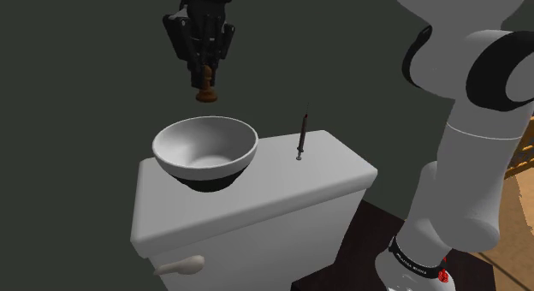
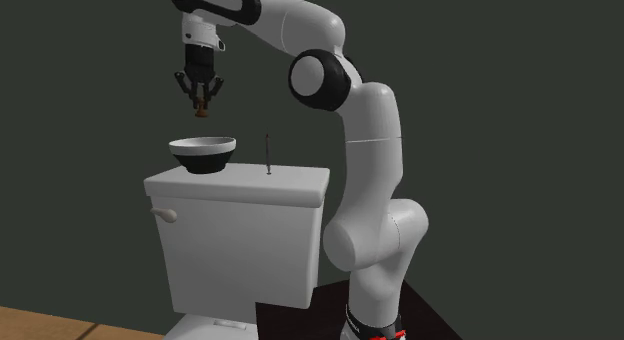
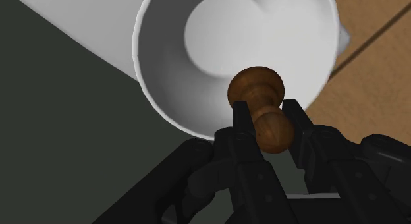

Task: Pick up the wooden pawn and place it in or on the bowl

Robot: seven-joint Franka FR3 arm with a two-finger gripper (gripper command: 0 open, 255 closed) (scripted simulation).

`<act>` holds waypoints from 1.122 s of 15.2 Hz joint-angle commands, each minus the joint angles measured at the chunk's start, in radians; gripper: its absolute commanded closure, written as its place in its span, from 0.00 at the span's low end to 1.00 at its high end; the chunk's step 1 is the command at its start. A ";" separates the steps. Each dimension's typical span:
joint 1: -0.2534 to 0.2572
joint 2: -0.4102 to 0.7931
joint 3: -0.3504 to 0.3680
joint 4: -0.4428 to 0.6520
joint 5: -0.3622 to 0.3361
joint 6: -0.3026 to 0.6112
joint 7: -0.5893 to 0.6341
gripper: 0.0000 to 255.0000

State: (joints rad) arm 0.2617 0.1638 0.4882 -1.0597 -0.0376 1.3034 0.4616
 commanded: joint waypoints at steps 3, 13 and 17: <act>-0.016 -0.038 -0.005 -0.106 0.021 0.073 -0.010 1.00; -0.047 -0.139 -0.022 -0.376 0.073 0.252 -0.046 1.00; -0.047 -0.139 -0.022 -0.376 0.073 0.252 -0.046 1.00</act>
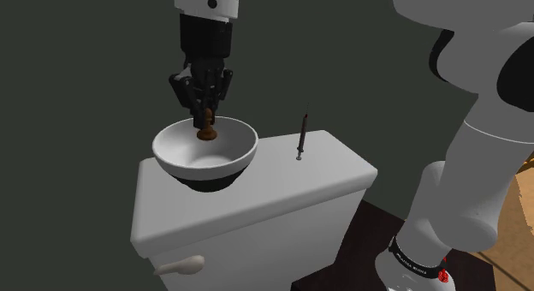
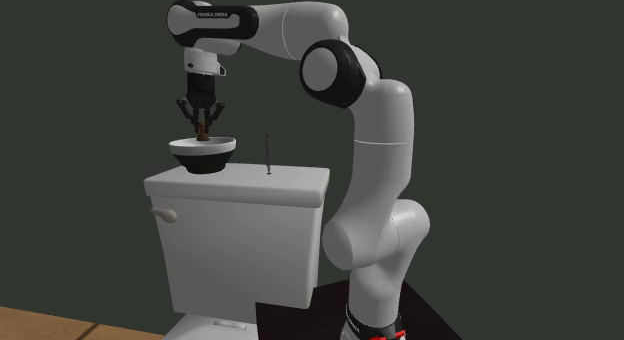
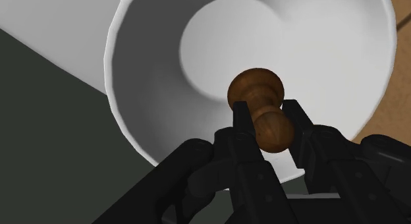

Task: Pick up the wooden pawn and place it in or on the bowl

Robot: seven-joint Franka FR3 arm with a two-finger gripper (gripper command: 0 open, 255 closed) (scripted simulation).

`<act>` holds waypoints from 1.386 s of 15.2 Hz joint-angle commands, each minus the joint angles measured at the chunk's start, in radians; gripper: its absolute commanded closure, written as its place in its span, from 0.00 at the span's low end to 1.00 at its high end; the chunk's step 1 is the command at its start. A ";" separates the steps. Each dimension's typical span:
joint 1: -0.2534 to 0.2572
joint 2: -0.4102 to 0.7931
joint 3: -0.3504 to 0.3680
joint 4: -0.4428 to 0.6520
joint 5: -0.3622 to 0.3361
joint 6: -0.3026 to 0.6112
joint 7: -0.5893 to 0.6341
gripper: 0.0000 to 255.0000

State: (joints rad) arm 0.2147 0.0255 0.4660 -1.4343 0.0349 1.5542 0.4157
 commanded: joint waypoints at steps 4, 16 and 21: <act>0.000 -0.001 0.000 -0.002 0.000 0.001 0.000 1.00; 0.016 0.066 0.010 0.212 -0.033 -0.153 0.021 0.00; 0.016 0.066 0.010 0.213 -0.033 -0.153 0.021 0.00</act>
State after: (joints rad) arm 0.2306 0.0916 0.4763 -1.2221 0.0022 1.4020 0.4371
